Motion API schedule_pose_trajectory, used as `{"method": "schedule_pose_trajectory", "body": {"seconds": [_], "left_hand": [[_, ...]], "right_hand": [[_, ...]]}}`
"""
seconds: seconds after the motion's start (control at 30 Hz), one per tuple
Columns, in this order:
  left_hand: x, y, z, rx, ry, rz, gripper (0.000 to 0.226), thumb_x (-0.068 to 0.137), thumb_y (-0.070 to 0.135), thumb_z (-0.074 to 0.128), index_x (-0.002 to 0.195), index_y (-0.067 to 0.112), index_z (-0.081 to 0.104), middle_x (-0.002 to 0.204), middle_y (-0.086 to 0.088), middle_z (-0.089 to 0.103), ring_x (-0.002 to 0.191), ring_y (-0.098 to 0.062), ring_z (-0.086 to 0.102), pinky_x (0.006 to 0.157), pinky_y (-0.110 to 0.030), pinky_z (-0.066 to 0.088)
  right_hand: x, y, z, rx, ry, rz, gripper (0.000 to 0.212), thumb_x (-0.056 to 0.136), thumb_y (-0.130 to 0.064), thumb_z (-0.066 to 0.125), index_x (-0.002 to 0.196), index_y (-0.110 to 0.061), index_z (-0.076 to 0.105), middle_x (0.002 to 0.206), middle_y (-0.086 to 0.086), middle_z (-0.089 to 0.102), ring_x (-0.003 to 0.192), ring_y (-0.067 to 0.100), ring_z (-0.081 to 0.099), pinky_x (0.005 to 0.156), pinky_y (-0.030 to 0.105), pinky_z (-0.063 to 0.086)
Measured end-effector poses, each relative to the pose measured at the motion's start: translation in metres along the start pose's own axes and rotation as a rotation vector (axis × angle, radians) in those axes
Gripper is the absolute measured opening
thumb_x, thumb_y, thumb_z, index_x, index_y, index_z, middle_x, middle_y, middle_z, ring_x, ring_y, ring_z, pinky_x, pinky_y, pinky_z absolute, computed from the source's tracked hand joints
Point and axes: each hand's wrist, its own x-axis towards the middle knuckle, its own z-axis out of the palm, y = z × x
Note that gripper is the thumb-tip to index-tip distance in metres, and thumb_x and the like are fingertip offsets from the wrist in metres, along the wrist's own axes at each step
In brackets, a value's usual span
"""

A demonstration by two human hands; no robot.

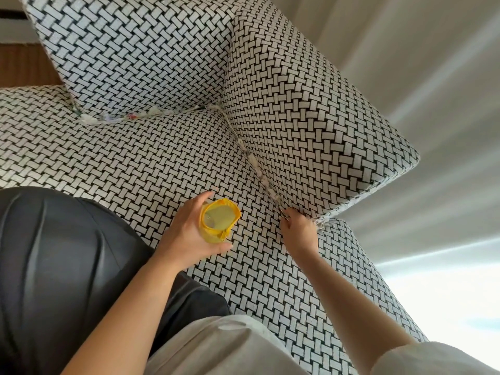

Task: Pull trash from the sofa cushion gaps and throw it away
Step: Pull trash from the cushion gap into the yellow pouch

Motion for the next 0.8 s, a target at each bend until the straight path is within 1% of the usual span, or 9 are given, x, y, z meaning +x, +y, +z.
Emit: {"method": "schedule_pose_trajectory", "body": {"seconds": [0.17, 0.33, 0.43, 0.5, 0.53, 0.6, 0.63, 0.7, 0.8], "left_hand": [[-0.001, -0.004, 0.001, 0.01, 0.014, 0.003, 0.099, 0.052, 0.047, 0.085, 0.134, 0.023, 0.033, 0.129, 0.005, 0.036, 0.121, -0.01, 0.035, 0.097, -0.042, 0.044], [-0.001, -0.006, -0.001, -0.043, -0.032, -0.008, 0.098, 0.053, 0.048, 0.084, 0.133, 0.023, 0.034, 0.132, 0.004, 0.037, 0.124, -0.015, 0.036, 0.102, -0.042, 0.04], [-0.004, -0.005, -0.004, -0.08, -0.042, -0.025, 0.098, 0.053, 0.046, 0.085, 0.133, 0.023, 0.034, 0.13, 0.004, 0.037, 0.122, -0.015, 0.037, 0.101, -0.04, 0.04], [-0.007, -0.003, -0.005, -0.093, -0.041, -0.021, 0.095, 0.054, 0.041, 0.086, 0.131, 0.024, 0.033, 0.125, 0.007, 0.036, 0.119, -0.013, 0.037, 0.098, -0.035, 0.039], [-0.008, -0.002, -0.006, -0.103, -0.04, -0.023, 0.093, 0.055, 0.039, 0.086, 0.13, 0.024, 0.033, 0.121, 0.008, 0.035, 0.117, -0.012, 0.037, 0.096, -0.033, 0.04], [-0.008, 0.001, -0.007, -0.126, -0.046, -0.038, 0.091, 0.056, 0.035, 0.086, 0.129, 0.024, 0.033, 0.116, 0.011, 0.033, 0.112, -0.009, 0.037, 0.092, -0.028, 0.038], [-0.008, 0.002, -0.007, -0.131, -0.05, -0.041, 0.092, 0.057, 0.034, 0.086, 0.13, 0.024, 0.032, 0.115, 0.011, 0.031, 0.112, -0.008, 0.036, 0.091, -0.027, 0.037], [-0.008, 0.004, -0.007, -0.134, -0.05, -0.047, 0.094, 0.057, 0.034, 0.086, 0.132, 0.023, 0.03, 0.115, 0.012, 0.029, 0.112, -0.007, 0.033, 0.093, -0.027, 0.035], [-0.009, 0.005, -0.008, -0.124, -0.056, -0.056, 0.095, 0.058, 0.035, 0.086, 0.133, 0.024, 0.029, 0.115, 0.013, 0.028, 0.113, -0.008, 0.033, 0.092, -0.026, 0.033]], "right_hand": [[0.01, -0.016, 0.0, -0.188, -0.078, 0.078, 0.02, 0.097, -0.013, 0.041, 0.104, -0.006, 0.058, 0.09, 0.009, 0.066, 0.068, 0.016, 0.057, 0.065, 0.025, 0.053], [0.015, -0.027, 0.002, -0.213, -0.11, 0.146, 0.018, 0.095, -0.009, 0.045, 0.108, -0.005, 0.056, 0.1, 0.01, 0.064, 0.087, 0.021, 0.063, 0.072, 0.028, 0.053], [0.014, -0.029, 0.003, -0.206, -0.101, 0.16, 0.018, 0.094, -0.009, 0.047, 0.109, -0.005, 0.055, 0.101, 0.011, 0.064, 0.089, 0.021, 0.063, 0.076, 0.03, 0.055], [0.011, -0.027, 0.001, -0.178, -0.052, 0.143, 0.018, 0.095, -0.01, 0.043, 0.107, -0.004, 0.057, 0.094, 0.009, 0.065, 0.08, 0.019, 0.064, 0.068, 0.028, 0.056], [0.009, -0.027, -0.002, -0.125, -0.005, 0.122, 0.02, 0.097, -0.013, 0.042, 0.104, -0.003, 0.058, 0.085, 0.006, 0.064, 0.069, 0.015, 0.061, 0.056, 0.023, 0.052], [-0.001, -0.031, -0.011, 0.088, 0.101, 0.033, 0.022, 0.097, -0.018, 0.044, 0.093, -0.002, 0.06, 0.063, -0.002, 0.053, 0.047, 0.006, 0.044, 0.038, 0.011, 0.031], [-0.008, -0.036, -0.016, 0.228, 0.131, -0.041, 0.021, 0.096, -0.017, 0.048, 0.088, -0.002, 0.061, 0.055, -0.006, 0.047, 0.041, 0.004, 0.036, 0.036, 0.01, 0.026], [-0.028, -0.056, -0.027, 0.511, 0.075, -0.187, 0.017, 0.091, -0.018, 0.057, 0.082, -0.006, 0.064, 0.046, -0.008, 0.042, 0.035, 0.003, 0.029, 0.035, 0.013, 0.026], [-0.048, -0.092, -0.029, 0.668, -0.06, -0.262, 0.014, 0.088, -0.021, 0.061, 0.08, -0.011, 0.066, 0.045, -0.009, 0.043, 0.036, 0.004, 0.03, 0.037, 0.018, 0.027]]}}
